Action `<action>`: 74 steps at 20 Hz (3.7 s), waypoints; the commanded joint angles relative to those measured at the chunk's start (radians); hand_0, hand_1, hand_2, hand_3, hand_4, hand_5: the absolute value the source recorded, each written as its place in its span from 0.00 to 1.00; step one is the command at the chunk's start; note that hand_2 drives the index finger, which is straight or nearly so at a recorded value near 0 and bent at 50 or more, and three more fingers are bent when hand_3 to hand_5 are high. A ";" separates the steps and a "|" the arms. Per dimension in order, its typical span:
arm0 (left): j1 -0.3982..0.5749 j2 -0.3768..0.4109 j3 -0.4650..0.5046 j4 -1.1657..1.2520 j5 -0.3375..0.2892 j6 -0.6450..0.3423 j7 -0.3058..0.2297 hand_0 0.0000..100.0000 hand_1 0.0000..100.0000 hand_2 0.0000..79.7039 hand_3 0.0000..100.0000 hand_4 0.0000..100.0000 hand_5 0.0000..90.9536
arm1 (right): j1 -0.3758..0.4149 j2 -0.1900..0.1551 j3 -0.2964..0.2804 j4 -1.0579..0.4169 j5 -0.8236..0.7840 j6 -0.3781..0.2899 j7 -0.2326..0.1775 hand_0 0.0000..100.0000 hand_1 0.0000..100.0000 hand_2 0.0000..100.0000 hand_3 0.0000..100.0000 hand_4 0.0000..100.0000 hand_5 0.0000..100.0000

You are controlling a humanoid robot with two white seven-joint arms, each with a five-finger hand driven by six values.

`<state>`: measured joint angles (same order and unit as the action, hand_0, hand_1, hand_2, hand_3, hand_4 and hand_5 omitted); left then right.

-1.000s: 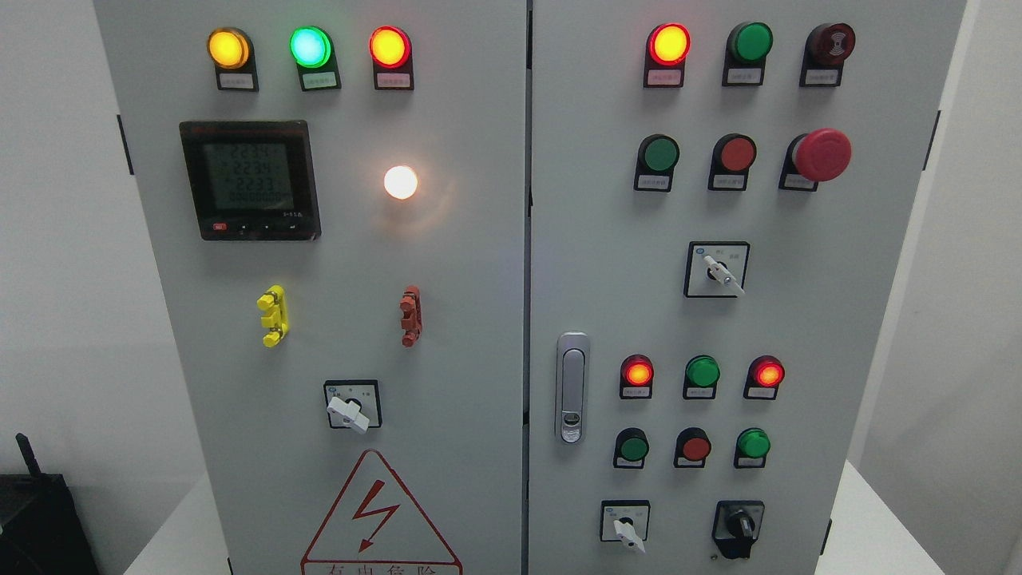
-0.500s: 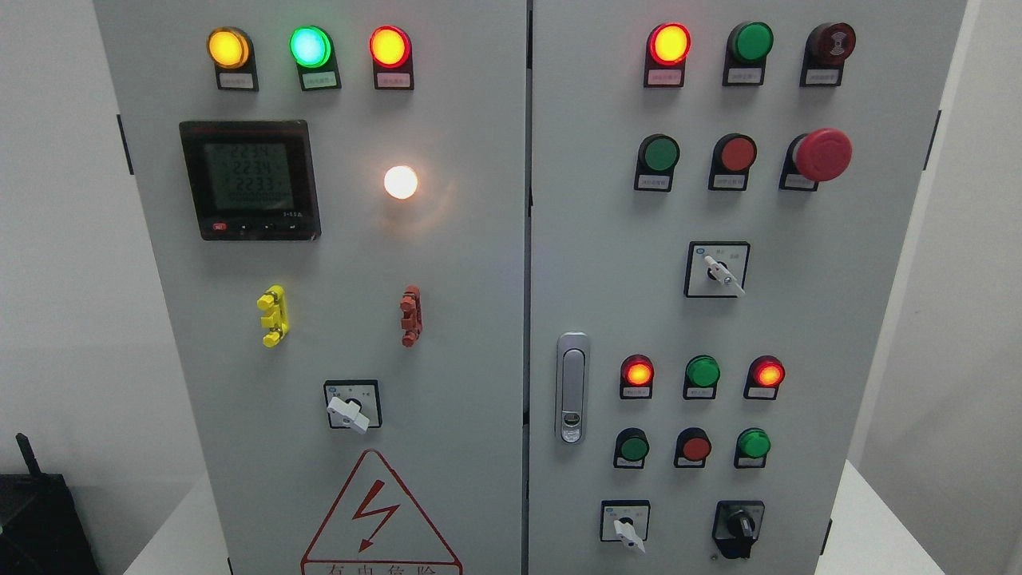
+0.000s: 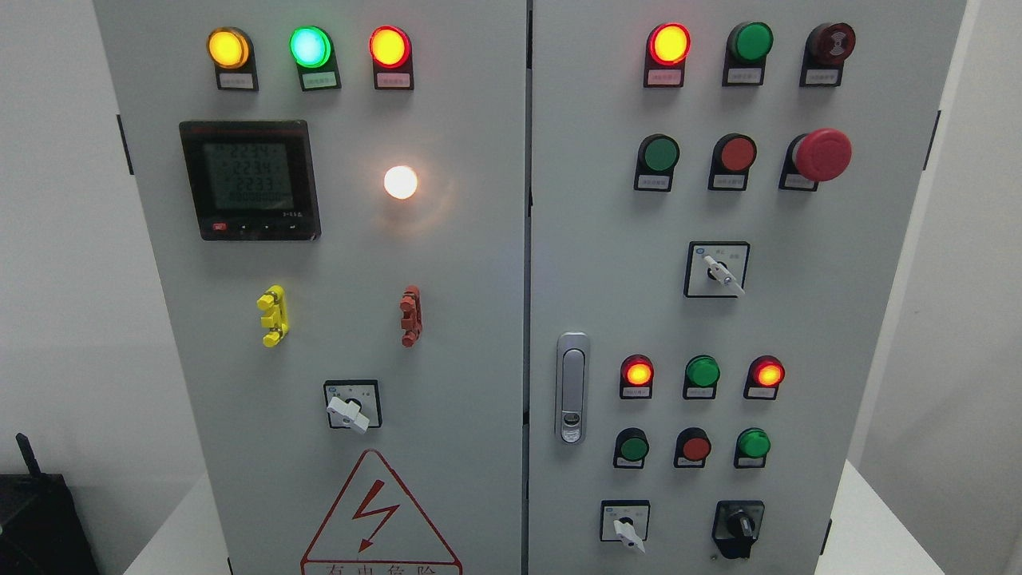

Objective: Trip black knob to open circuit

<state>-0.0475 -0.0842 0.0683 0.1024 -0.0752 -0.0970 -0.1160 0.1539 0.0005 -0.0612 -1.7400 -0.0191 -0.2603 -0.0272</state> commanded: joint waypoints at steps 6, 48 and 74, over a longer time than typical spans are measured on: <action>0.000 0.000 -0.001 -0.020 0.000 0.000 -0.001 0.12 0.39 0.00 0.00 0.00 0.00 | -0.033 -0.014 0.041 -0.029 0.019 0.029 0.007 0.00 0.00 0.04 1.00 0.97 0.96; -0.002 0.000 -0.001 -0.020 0.000 0.000 -0.001 0.12 0.39 0.00 0.00 0.00 0.00 | -0.106 -0.014 0.061 0.037 0.008 0.052 0.026 0.00 0.00 0.05 1.00 0.98 0.97; 0.000 0.000 0.001 -0.020 0.000 0.000 -0.001 0.12 0.39 0.00 0.00 0.00 0.00 | -0.100 -0.004 0.107 0.031 0.013 0.050 0.026 0.00 0.00 0.05 1.00 0.98 0.97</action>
<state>-0.0477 -0.0842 0.0683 0.1024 -0.0752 -0.0970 -0.1159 0.0532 -0.0001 0.0156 -1.7079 0.0000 -0.2097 -0.0020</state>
